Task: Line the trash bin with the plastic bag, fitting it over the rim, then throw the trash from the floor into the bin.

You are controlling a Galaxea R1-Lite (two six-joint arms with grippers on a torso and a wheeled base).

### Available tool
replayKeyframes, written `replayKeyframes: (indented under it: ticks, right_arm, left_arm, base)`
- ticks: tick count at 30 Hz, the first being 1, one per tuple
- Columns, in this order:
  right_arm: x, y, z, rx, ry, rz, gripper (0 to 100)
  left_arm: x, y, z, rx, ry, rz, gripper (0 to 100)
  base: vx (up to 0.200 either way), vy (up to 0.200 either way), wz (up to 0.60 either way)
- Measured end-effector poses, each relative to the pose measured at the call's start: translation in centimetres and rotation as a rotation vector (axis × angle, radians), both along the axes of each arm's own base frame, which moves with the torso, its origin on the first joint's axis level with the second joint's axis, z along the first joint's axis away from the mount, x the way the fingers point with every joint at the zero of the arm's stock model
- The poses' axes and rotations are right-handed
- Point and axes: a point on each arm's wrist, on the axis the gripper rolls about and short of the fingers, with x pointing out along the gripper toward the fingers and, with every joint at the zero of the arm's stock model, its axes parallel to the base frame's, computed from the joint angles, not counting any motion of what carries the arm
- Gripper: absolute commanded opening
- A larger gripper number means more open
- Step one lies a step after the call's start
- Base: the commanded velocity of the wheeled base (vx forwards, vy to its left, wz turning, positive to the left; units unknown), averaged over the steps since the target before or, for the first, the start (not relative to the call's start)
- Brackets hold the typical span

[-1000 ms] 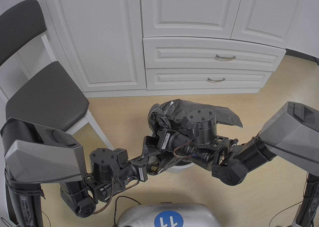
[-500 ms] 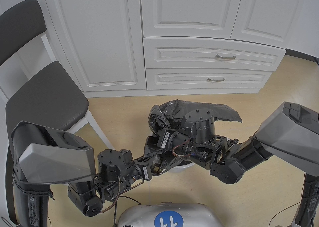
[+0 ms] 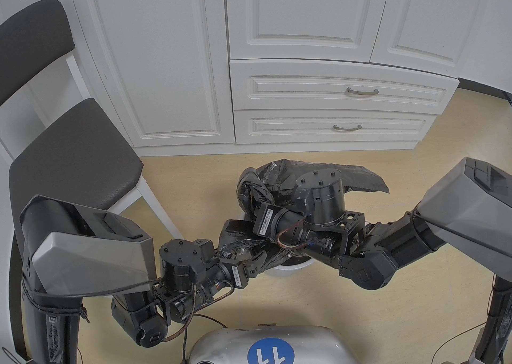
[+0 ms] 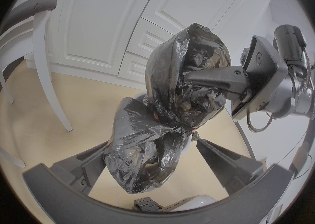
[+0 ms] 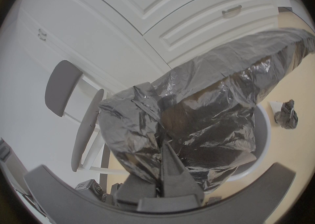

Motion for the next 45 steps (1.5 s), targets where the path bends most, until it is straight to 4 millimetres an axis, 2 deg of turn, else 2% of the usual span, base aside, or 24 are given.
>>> replayKeyframes:
  ticks: [7,16,32,45]
  right_arm:
    - [-0.1,0.8,0.8,0.033,0.116,-0.023,0]
    - [0.0,2.7,3.3,0.148,0.217,-0.052,0]
    - [1.6,4.7,3.0,0.157,0.327,-0.168,0]
    - [1.2,5.8,3.6,0.158,0.405,-0.190,0]
  left_arm:
    - [0.1,-0.4,0.1,-0.019,-0.001,-0.003,100]
    - [0.0,-1.2,0.0,-0.046,0.007,-0.009,100]
    - [0.6,-1.5,0.7,-0.109,-0.004,0.040,100]
    - [2.0,-1.8,0.8,-0.158,-0.021,0.085,100]
  base:
    - [0.000,0.000,0.00]
    - [0.000,0.000,0.00]
    - [0.000,0.000,0.00]
    - [0.000,0.000,0.00]
